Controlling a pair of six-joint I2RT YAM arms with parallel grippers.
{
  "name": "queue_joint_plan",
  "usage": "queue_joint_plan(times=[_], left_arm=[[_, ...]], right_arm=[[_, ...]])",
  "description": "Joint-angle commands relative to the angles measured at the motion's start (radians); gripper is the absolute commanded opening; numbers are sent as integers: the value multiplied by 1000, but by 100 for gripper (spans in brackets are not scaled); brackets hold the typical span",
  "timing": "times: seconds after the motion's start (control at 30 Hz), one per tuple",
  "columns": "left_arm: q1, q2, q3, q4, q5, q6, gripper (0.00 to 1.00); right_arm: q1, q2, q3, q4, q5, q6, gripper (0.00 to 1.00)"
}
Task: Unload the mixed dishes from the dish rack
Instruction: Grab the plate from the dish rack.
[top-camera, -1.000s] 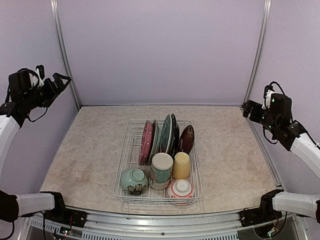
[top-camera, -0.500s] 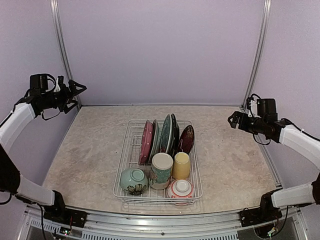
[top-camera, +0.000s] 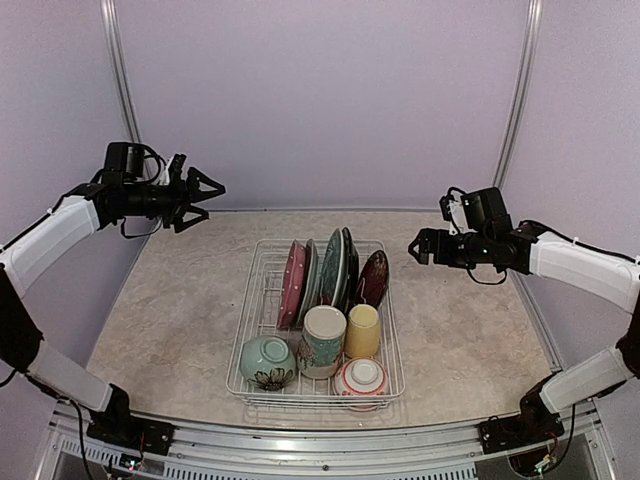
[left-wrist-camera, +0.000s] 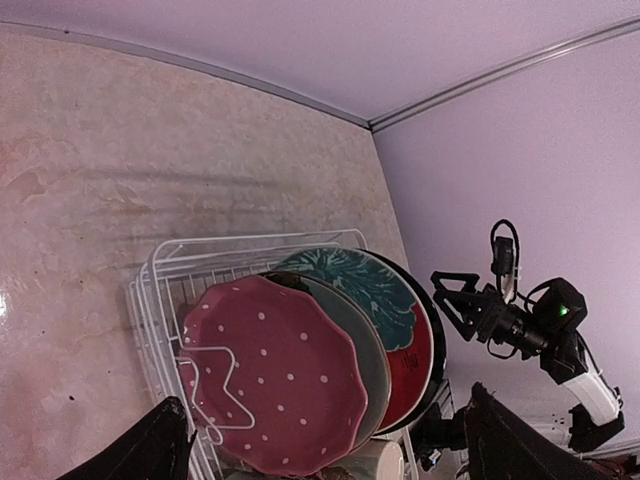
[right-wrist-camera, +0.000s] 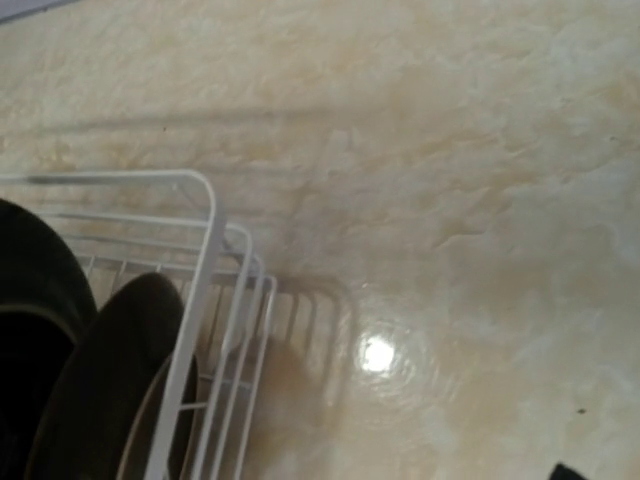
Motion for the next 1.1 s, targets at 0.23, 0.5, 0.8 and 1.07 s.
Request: queue_joint_plan(times=[0.23, 0.5, 0.8, 1.07], left_arm=[[-244, 89, 56, -63, 56, 46, 73], [-332, 177, 46, -6, 159, 7, 53], [-391, 261, 45, 14, 149, -22, 44], [-429, 292, 49, -24, 31, -1, 33]], right_arm=[[24, 19, 32, -45, 34, 45, 99], [25, 14, 25, -18, -12, 45, 100], [28, 12, 5, -2, -14, 54, 100], [28, -30, -26, -9, -2, 59, 100]])
